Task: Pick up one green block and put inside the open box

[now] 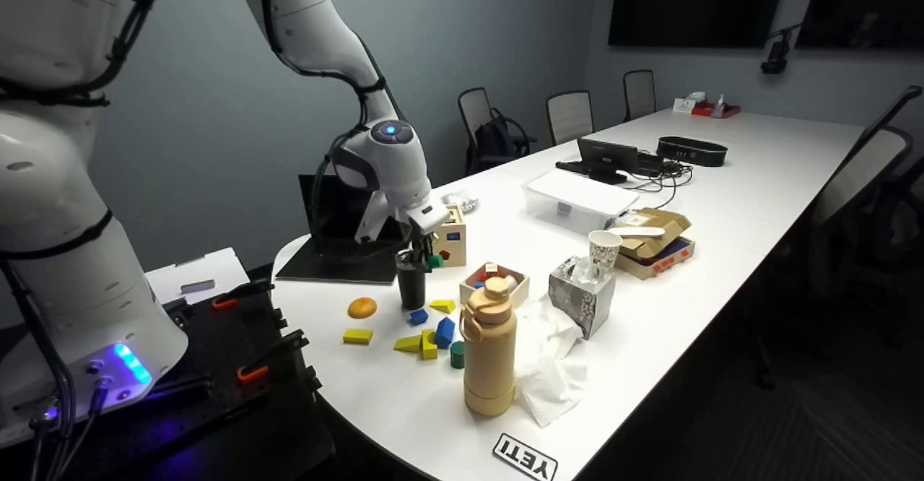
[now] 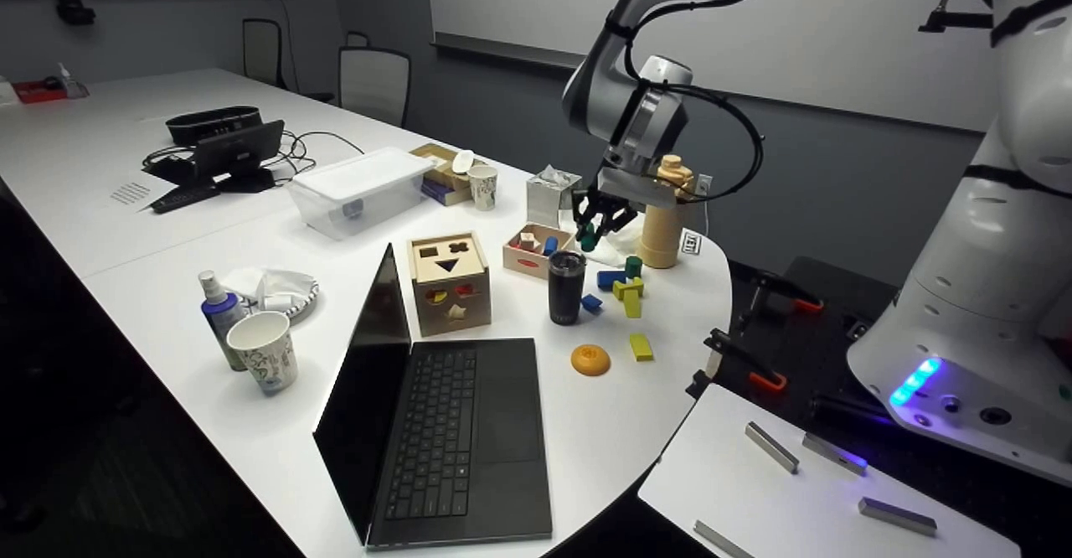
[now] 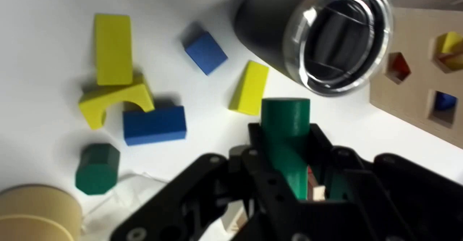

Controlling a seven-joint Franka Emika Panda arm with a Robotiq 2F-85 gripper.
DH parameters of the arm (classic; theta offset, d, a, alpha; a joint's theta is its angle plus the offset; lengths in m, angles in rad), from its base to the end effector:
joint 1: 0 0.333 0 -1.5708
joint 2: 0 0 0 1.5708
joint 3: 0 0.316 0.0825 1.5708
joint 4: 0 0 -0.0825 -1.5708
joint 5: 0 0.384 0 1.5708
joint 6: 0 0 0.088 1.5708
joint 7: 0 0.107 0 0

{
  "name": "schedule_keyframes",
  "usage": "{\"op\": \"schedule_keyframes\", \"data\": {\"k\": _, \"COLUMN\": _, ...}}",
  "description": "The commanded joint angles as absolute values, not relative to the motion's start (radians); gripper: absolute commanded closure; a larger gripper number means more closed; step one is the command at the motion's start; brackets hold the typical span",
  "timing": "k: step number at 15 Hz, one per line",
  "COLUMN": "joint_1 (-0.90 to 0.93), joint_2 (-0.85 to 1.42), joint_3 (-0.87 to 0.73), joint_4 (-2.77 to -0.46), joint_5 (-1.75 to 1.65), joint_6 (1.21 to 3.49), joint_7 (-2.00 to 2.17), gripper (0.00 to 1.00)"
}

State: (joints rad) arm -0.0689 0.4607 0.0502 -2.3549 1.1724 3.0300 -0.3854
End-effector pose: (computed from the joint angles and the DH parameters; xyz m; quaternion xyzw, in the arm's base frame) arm 0.4789 -0.0768 0.1401 -0.9106 0.3835 -0.1079 0.1098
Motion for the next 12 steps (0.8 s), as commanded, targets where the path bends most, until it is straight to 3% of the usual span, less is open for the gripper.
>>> {"op": "schedule_keyframes", "data": {"k": 1, "joint_1": 0.003, "joint_2": 0.429, "joint_3": 0.006, "joint_4": -2.311, "joint_5": 1.084, "joint_6": 3.071, "joint_7": -0.301, "gripper": 0.92}}
{"op": "schedule_keyframes", "data": {"k": 12, "joint_1": 0.045, "joint_2": 0.594, "joint_3": -0.119, "joint_4": -2.024, "joint_5": 0.988, "joint_6": 3.073, "joint_7": -0.193, "gripper": 0.92}}
